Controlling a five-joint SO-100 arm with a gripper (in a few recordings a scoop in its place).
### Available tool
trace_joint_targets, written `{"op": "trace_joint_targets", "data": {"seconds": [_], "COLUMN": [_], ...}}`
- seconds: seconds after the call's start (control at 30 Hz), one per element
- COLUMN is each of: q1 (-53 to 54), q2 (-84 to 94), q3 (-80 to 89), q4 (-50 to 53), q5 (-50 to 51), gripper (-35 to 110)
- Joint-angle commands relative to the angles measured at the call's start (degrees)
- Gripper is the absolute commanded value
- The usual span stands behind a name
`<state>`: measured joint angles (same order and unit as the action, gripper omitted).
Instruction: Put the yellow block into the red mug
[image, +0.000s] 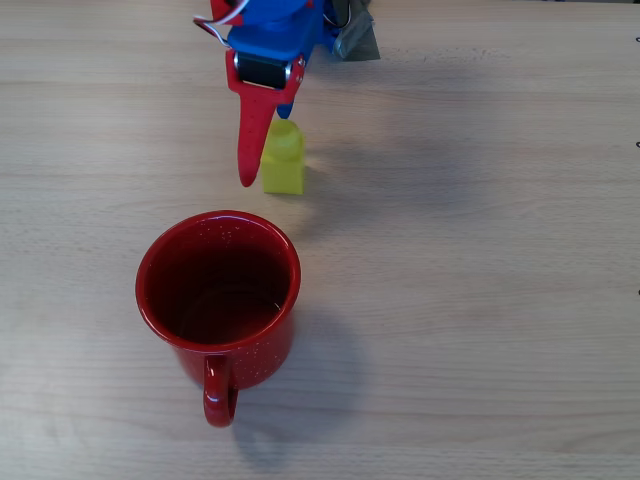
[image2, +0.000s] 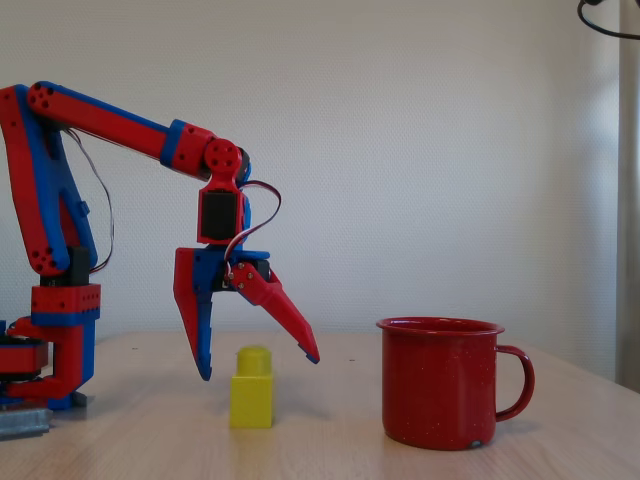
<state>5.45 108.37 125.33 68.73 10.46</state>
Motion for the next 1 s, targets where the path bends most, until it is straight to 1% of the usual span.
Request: {"op": "trace_joint_targets", "data": {"seconds": [0.0,0.33,0.53,0.97], "q1": [-0.26,-0.26,-0.26,-0.53], "q2": [0.09,-3.43,-3.43,-3.34], "q3": [-0.44,-0.35,1.58,3.34], "q4": [-1.67,-4.92,-7.73,-10.37], "q5": [0.70,-0.26,-0.62,-1.76], "gripper": [49,49,49,47]}}
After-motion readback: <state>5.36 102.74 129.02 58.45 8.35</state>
